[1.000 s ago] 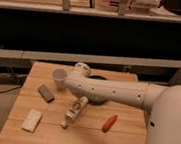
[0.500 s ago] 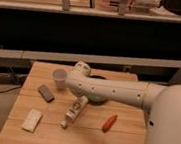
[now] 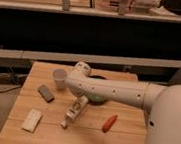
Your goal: Push the eraser across the table
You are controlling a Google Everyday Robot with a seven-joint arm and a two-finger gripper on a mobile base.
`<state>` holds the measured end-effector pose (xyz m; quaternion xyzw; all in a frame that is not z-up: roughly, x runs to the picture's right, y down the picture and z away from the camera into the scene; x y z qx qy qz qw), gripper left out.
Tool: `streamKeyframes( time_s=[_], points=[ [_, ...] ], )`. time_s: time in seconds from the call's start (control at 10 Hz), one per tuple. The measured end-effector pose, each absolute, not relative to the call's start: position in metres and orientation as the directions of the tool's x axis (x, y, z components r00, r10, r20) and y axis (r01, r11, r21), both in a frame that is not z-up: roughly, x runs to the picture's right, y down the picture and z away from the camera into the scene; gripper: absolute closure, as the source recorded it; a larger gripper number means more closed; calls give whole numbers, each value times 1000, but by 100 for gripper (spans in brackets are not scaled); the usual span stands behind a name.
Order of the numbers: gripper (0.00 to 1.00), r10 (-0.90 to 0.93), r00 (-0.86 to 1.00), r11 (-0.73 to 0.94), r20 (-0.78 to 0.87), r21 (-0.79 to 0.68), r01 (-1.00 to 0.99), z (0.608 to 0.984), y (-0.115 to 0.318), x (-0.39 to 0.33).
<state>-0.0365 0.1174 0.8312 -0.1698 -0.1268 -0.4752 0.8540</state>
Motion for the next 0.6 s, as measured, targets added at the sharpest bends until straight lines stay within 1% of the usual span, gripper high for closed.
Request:
streamKeyframes(
  time_s=[0.1, 0.3, 0.5, 0.6],
  points=[
    [66, -767, 519, 496, 378, -166, 852, 829, 117, -35],
    [42, -759, 524, 509, 386, -150, 848, 826, 118, -37],
    [25, -753, 528, 516, 393, -146, 844, 825, 117, -36],
    [20, -751, 523, 514, 404, -139, 846, 826, 117, -39]
  ],
)
